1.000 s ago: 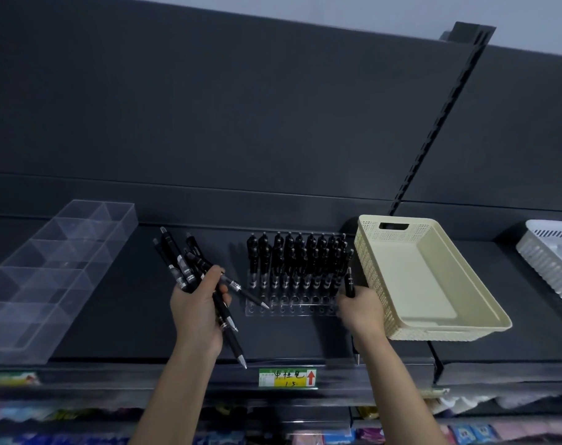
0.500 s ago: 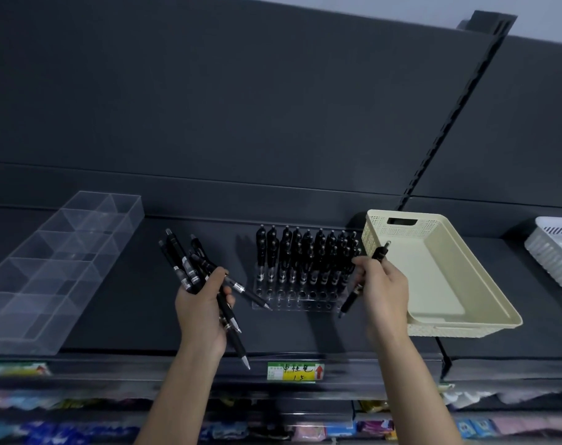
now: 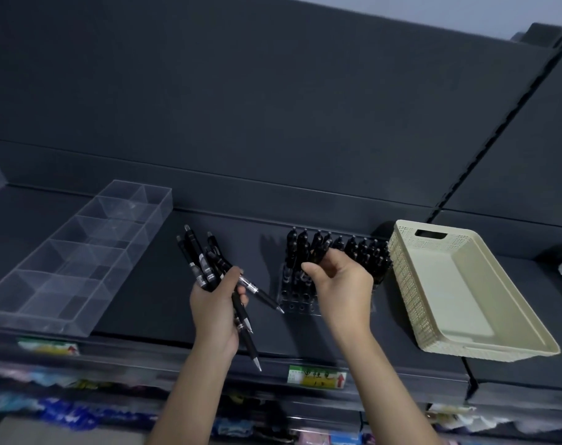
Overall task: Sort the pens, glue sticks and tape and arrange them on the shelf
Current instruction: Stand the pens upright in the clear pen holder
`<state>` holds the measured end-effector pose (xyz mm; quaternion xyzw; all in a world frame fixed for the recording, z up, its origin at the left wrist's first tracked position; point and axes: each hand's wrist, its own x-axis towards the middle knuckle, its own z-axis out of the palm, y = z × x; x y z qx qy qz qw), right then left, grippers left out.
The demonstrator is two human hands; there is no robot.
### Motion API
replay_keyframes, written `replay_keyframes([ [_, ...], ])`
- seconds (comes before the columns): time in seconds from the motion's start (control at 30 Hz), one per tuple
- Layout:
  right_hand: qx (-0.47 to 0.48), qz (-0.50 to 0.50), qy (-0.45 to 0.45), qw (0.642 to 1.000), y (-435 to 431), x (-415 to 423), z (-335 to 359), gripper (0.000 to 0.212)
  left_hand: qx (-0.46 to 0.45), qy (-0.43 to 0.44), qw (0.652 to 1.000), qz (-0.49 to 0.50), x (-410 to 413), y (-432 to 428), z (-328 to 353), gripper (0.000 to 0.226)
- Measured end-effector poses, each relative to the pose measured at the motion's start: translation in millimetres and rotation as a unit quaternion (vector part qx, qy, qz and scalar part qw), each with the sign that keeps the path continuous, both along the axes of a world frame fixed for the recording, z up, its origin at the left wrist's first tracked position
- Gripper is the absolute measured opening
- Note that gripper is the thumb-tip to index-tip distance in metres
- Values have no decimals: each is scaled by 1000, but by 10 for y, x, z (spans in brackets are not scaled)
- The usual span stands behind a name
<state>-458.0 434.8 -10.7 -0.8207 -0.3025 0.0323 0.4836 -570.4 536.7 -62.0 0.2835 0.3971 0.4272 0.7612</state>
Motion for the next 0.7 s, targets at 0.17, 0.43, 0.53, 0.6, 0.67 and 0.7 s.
replay_keyframes([
  [0.17,-19,6,-18,1000,109,4,-64,26,13,1,1000,-13,-43,14,-19,21],
  [0.43,-108,38,-27,993,177,-13,-237,47,22,4,1000,-17,-75,19,-1,20],
  [0.53,-141,55,-32,988,195,-29,-260,50,23,3,1000,-18,-99,10,5,21],
  [0.6,-153,62,-34,986,199,-23,-265,48,26,6,999,-19,-112,-3,16,20],
  [0.67,-156,65,-36,985,201,-4,-276,43,32,8,999,-21,-123,-17,34,20],
  [0.7,-157,67,-35,985,200,3,-282,39,36,10,999,-25,-126,-26,44,20],
])
